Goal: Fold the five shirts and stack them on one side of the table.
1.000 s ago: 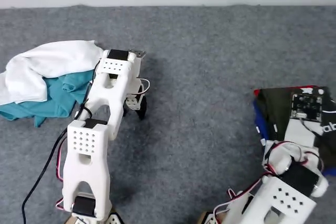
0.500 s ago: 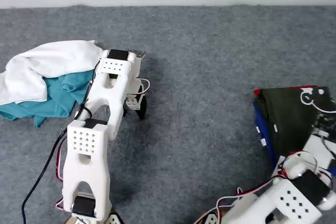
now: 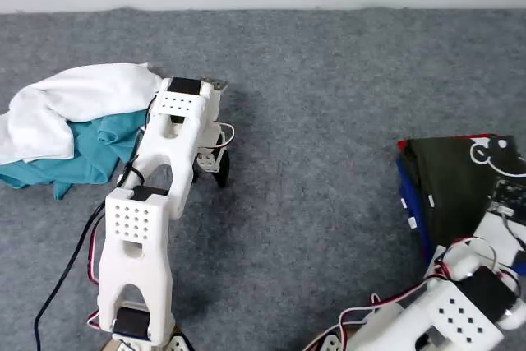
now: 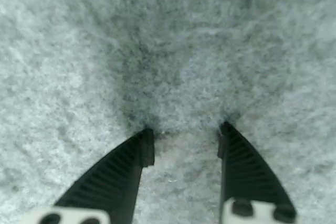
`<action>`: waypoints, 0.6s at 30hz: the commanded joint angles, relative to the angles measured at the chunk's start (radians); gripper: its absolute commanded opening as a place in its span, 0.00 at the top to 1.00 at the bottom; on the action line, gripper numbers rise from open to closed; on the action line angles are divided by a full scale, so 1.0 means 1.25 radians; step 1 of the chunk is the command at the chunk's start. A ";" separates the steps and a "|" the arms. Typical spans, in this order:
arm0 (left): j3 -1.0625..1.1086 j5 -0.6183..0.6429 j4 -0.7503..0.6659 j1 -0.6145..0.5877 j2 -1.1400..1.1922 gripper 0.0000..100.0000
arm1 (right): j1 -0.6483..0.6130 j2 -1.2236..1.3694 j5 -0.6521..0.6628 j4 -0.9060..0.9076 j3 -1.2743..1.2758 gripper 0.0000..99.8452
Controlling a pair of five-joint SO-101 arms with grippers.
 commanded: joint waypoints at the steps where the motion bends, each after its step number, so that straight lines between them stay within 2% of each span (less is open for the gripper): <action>1: 0.062 -0.002 0.020 -0.001 0.009 0.80 | 0.008 -0.012 0.011 0.003 -0.004 0.90; 18: 0.062 -0.002 0.020 -0.001 0.009 0.80 | 0.010 -0.012 0.011 0.008 -0.005 0.90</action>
